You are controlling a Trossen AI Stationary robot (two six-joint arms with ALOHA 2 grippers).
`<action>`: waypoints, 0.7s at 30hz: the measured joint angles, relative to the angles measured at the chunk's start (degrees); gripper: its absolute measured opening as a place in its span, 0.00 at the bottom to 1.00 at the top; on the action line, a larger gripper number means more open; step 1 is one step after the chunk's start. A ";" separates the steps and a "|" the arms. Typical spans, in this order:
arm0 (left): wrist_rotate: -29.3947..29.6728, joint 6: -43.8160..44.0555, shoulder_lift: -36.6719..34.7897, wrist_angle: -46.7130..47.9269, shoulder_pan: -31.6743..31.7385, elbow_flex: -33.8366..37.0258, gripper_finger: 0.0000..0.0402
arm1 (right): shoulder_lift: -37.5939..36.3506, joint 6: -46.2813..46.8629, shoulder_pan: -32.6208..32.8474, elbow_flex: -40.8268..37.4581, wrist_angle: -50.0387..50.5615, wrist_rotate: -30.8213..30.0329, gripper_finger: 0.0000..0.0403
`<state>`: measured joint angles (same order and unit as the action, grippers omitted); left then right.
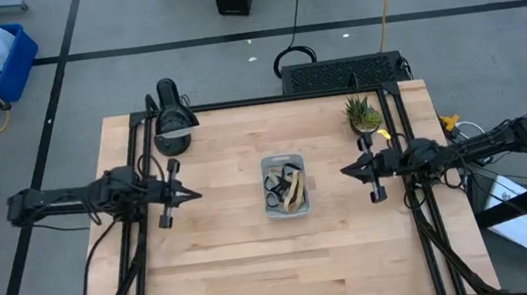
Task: Pick and place rubber bands into bin
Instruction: Return to Home Position
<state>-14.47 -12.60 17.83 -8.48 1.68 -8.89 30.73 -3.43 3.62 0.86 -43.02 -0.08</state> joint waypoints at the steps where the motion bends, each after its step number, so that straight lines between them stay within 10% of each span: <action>1: 0.64 -0.54 -0.55 2.20 -0.31 -0.75 0.00 | -0.05 0.31 0.00 0.00 0.65 -0.03 0.00; 21: 5.64 1.49 -8.23 6.76 -1.01 6.80 0.00 | -0.05 1.00 -0.02 0.00 4.31 -1.37 0.00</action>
<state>-8.83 -11.11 9.61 -1.72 0.67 -2.09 30.68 -2.43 3.60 0.86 -38.71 -1.45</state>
